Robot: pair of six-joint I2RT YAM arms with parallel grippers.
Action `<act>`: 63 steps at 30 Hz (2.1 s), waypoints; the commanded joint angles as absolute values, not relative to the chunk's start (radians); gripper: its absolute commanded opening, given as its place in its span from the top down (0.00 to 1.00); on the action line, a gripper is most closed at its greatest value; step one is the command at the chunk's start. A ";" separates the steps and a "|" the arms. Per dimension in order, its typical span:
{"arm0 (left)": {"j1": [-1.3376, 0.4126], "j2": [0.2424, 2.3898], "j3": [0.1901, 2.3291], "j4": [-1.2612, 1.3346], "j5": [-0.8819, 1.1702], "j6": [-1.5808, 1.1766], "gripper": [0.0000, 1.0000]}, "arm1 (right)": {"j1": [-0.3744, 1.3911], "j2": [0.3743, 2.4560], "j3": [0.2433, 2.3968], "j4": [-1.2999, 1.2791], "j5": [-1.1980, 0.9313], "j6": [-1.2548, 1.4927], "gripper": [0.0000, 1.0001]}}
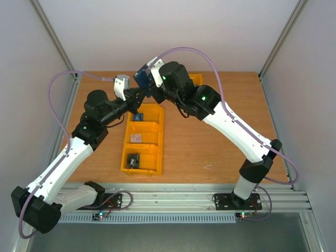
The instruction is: Take the credit cards out of the card holder
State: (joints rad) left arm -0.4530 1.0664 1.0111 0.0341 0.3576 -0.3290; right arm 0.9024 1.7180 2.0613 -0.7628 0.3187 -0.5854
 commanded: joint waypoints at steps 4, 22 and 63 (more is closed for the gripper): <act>-0.479 1.036 0.996 0.084 0.485 -0.319 1.00 | 0.888 1.772 2.134 -0.726 0.421 -0.608 0.69; -0.479 1.010 0.964 0.044 0.483 -0.286 1.00 | 0.798 1.737 2.129 -0.819 0.431 -0.574 0.99; -0.462 1.047 0.977 0.240 1.049 -0.151 1.00 | 0.489 1.405 1.875 -1.132 -0.826 -0.697 0.46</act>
